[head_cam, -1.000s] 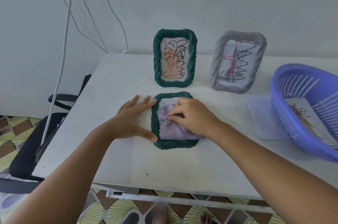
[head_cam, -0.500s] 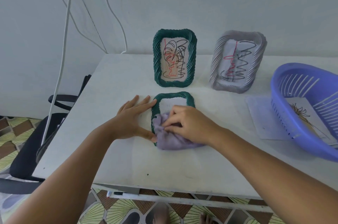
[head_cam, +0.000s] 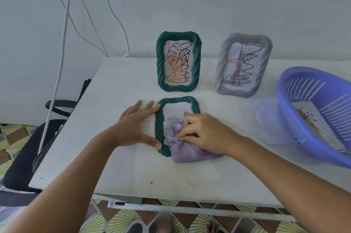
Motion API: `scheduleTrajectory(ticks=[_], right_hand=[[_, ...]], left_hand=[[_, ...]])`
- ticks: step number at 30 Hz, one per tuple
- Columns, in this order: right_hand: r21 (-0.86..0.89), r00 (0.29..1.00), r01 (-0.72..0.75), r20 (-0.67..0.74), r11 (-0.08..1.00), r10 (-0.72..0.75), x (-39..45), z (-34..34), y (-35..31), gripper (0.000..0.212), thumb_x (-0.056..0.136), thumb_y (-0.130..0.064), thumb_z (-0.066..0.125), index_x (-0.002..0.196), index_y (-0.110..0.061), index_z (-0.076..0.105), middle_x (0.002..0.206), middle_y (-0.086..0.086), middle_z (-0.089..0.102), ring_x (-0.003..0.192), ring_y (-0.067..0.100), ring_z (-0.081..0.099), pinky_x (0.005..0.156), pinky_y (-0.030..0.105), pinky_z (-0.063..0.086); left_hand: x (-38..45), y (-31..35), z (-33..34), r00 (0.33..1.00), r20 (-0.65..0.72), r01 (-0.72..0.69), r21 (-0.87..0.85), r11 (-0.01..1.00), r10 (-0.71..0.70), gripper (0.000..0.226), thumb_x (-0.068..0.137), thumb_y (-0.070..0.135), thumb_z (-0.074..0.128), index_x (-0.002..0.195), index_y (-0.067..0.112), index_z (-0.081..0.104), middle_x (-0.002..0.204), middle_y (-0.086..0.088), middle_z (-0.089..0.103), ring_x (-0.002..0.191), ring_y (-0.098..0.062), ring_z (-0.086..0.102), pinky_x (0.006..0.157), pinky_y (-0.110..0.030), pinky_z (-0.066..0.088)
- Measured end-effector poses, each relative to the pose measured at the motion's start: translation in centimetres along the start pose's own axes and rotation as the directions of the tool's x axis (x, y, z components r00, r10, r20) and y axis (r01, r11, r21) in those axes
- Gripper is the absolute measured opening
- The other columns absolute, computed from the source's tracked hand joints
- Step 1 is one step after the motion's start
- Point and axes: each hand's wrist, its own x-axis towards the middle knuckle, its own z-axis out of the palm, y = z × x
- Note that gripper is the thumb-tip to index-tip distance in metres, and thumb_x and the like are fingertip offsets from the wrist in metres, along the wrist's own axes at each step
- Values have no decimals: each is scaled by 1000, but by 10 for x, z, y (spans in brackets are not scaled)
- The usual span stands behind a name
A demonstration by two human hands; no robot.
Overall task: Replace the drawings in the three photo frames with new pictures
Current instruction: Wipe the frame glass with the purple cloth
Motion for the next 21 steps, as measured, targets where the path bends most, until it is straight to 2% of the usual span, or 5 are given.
scheduleTrajectory(ticks=[3,6,12,18,21], right_hand=[[-64,991,-71,-117,995,63,-1,-10,14,15,94,-36,69,101,-31,81,92,-8,62,83,10,59,78,32,50],[-90,967,-136,-228,987,112,14,-3,12,15,95,-30,69,99,-26,82,90,-4,60,81,15,57,72,33,49],[-31,982,-96,-166,995,89,-12,-5,14,15,95,-33,69,100,-26,82,91,-7,59,82,9,57,75,26,47],[-47,906,-294,-330,955,263,13,-7,24,19,96,-36,66,107,-28,80,94,-6,55,84,16,59,78,36,52],[-5,896,-310,-336,951,291,6,-3,25,25,97,-42,64,117,-31,76,97,-10,53,88,14,58,79,31,50]], left_hand=[[-1,3,-1,1000,14,11,-12,1000,-11,127,49,75,83,154,60,12,163,34,-1,142,9,-21,125,-40,-9],[-1,3,-1,1000,18,10,-12,1000,-10,128,49,76,84,153,61,11,162,36,-2,149,4,-20,125,-41,-8],[0,0,-1,1000,28,0,-3,1000,0,132,43,86,77,154,60,9,164,33,-2,151,0,-21,125,-44,-8],[0,2,-4,999,48,13,7,1000,-14,135,40,88,75,153,61,8,163,34,-3,151,0,-21,126,-44,-8],[-1,5,-5,998,67,20,9,1000,-21,138,38,91,74,153,61,5,164,32,-4,151,-1,-21,126,-45,-8]])
